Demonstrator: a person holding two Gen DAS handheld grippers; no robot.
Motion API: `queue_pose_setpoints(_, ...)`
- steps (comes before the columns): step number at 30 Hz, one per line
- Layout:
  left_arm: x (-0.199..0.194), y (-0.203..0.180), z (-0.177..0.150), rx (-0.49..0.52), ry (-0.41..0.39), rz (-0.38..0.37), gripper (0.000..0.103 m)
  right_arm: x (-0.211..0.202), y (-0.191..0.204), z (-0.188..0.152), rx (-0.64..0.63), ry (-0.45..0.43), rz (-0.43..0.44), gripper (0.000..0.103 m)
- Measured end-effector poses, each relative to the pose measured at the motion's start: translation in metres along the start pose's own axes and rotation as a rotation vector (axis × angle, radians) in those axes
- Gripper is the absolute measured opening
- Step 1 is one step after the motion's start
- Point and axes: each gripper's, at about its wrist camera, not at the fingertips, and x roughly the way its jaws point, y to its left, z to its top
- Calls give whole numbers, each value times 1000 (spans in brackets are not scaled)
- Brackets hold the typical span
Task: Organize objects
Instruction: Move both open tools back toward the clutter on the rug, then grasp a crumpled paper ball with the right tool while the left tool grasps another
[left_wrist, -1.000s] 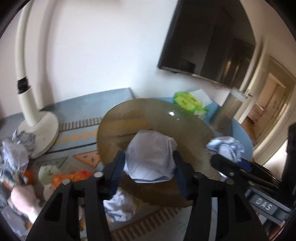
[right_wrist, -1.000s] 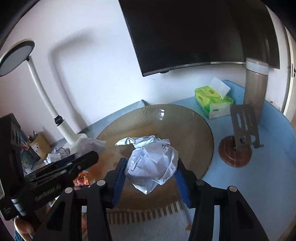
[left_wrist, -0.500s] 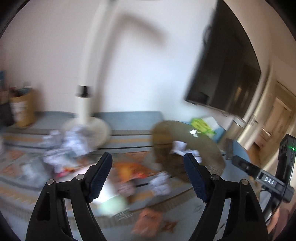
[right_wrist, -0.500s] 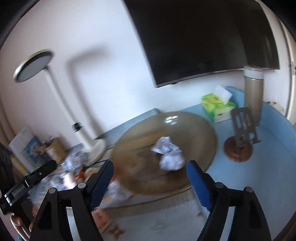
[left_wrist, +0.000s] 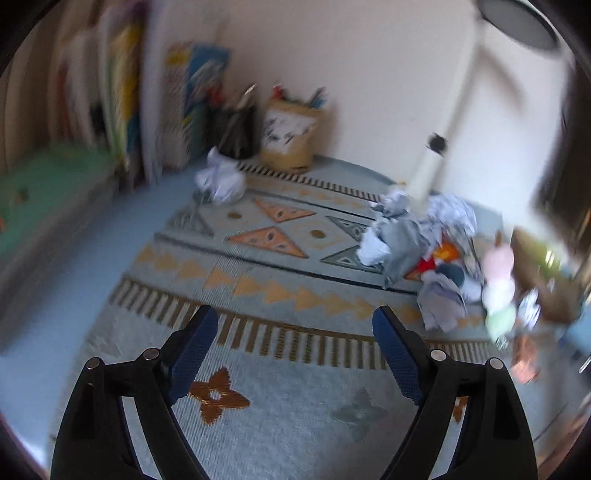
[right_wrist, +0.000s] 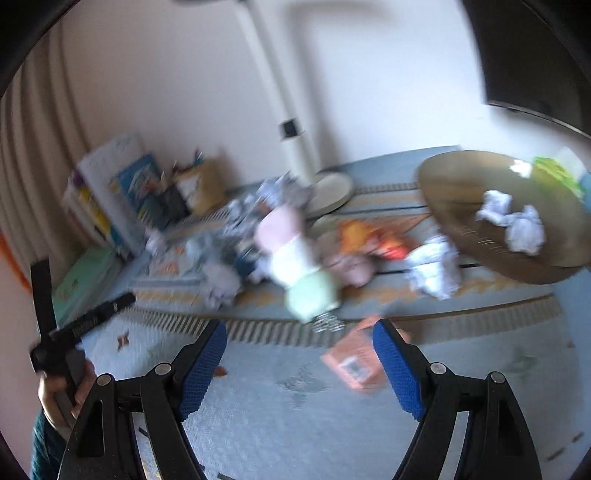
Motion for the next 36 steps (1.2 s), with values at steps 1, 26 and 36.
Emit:
queue_pose_setpoints(1, 1, 6, -2, -18, 0, -10, 85, 11, 10, -4, -44, -3, -23, 80)
queue_pose_setpoints(26, 6, 33, -7, -159, 18, -129, 85, 55, 48, -25, -258, 89, -129, 82)
queue_pose_setpoints(36, -7, 43, 37, -14, 54, 5, 85, 66, 36, -11, -173, 190, -14, 84)
